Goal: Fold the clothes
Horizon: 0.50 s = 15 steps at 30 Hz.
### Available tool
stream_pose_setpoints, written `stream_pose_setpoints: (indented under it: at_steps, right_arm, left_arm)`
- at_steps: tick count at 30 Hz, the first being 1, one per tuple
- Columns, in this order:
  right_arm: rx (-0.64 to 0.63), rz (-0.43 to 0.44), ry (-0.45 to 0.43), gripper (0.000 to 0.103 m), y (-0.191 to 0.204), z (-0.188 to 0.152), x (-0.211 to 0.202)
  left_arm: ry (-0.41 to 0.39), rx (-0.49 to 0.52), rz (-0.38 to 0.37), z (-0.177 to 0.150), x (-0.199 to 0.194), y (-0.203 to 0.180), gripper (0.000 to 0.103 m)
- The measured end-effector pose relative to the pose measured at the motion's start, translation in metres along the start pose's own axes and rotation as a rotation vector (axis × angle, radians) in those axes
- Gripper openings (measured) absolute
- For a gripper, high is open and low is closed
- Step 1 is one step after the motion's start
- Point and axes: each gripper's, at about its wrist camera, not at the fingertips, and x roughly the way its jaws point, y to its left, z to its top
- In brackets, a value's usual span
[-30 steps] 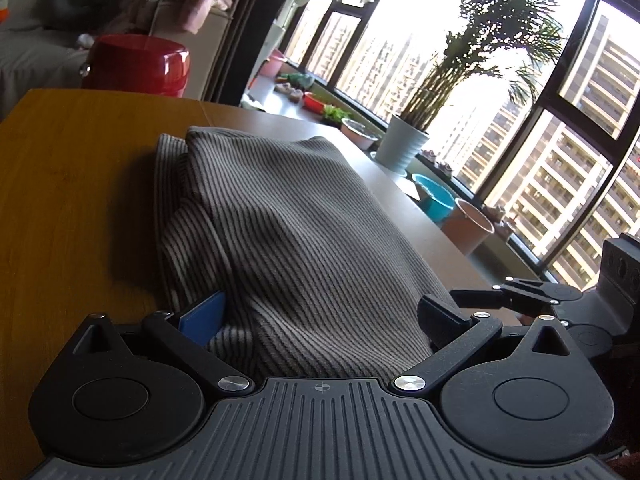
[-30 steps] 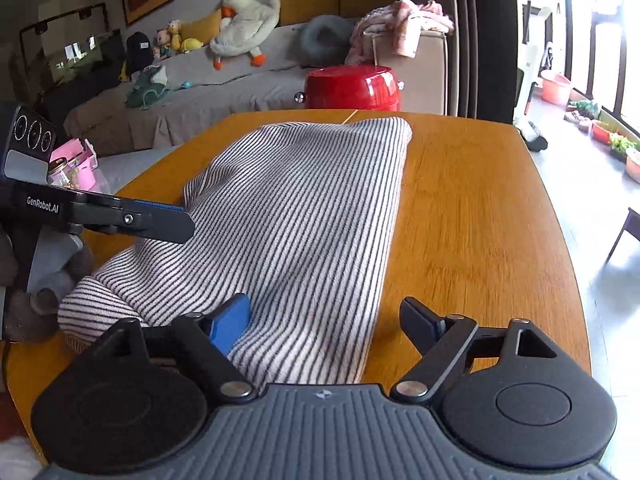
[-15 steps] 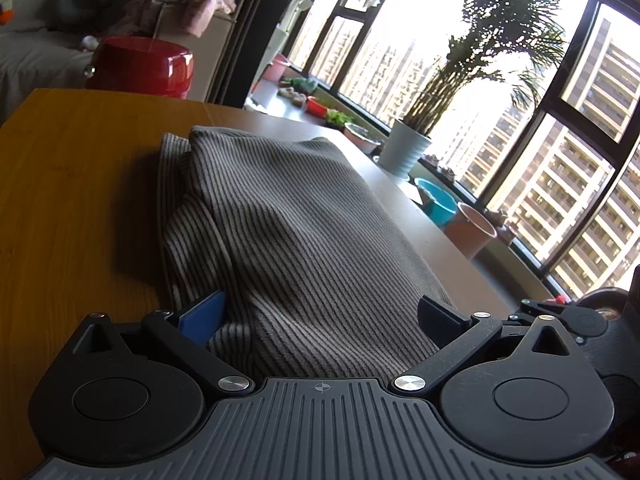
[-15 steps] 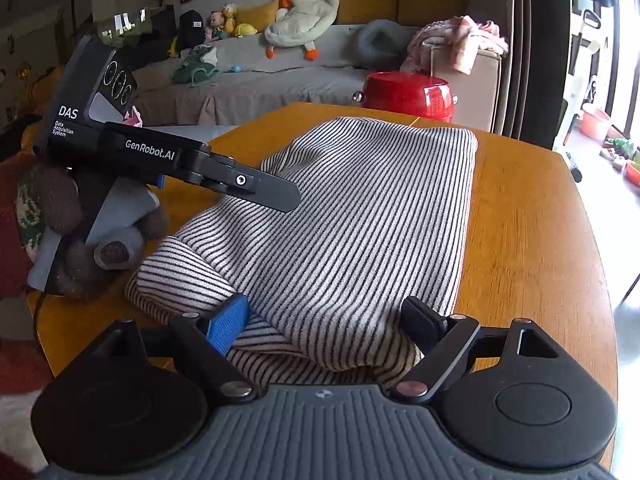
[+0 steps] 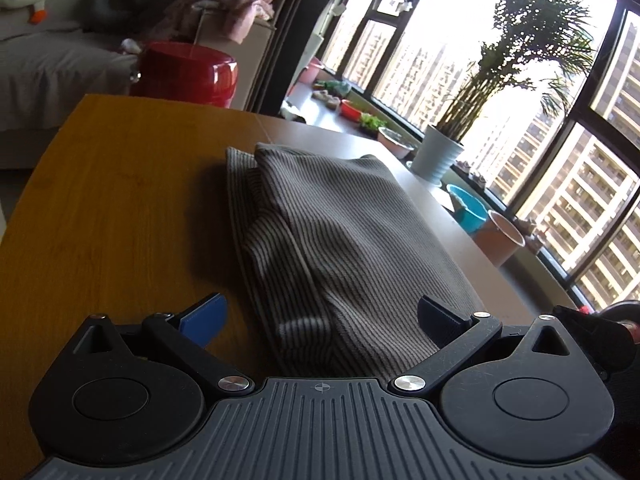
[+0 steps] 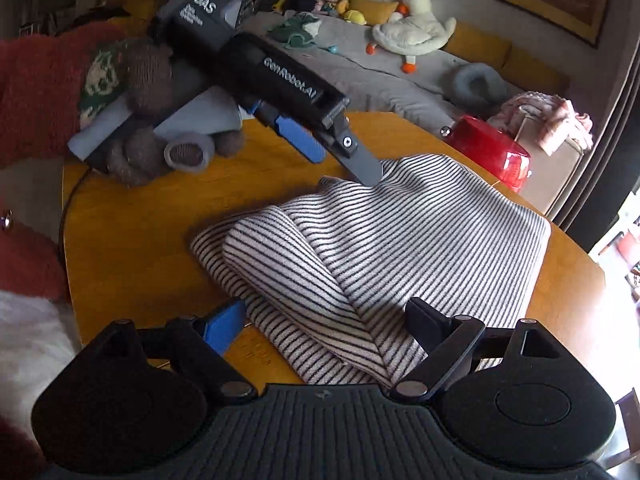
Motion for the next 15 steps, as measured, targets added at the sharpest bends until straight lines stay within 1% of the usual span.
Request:
stream_pose_setpoints:
  at_steps: [2,3,7,10,13,15]
  right_arm:
    - [0.031,0.013,0.011,0.088,-0.005,0.001,0.004]
    - [0.071,0.024,0.02,0.088,-0.011,0.002,0.006]
    - [0.358,0.127,0.02,0.088,-0.049,0.001,0.008]
    - [0.53,0.2,0.008,0.088,-0.072,-0.003,0.005]
    - [0.596,0.234,0.005,0.088,-0.08,-0.01,0.002]
    - [0.609,0.242,0.007,0.088,-0.081,-0.012,0.001]
  left_arm:
    - [-0.027,0.033,0.019,0.0,-0.015,-0.001,0.103]
    - [-0.036,0.05,0.022,0.0,-0.02,-0.002,0.103]
    - [-0.063,0.167,-0.008,-0.003,-0.046,-0.019,0.103]
    - [-0.054,0.358,-0.033,-0.016,-0.057,-0.044,0.103]
    - [-0.04,0.555,-0.052,-0.033,-0.065,-0.069,0.103]
    - [-0.011,0.66,-0.059,-0.047,-0.062,-0.08,0.103]
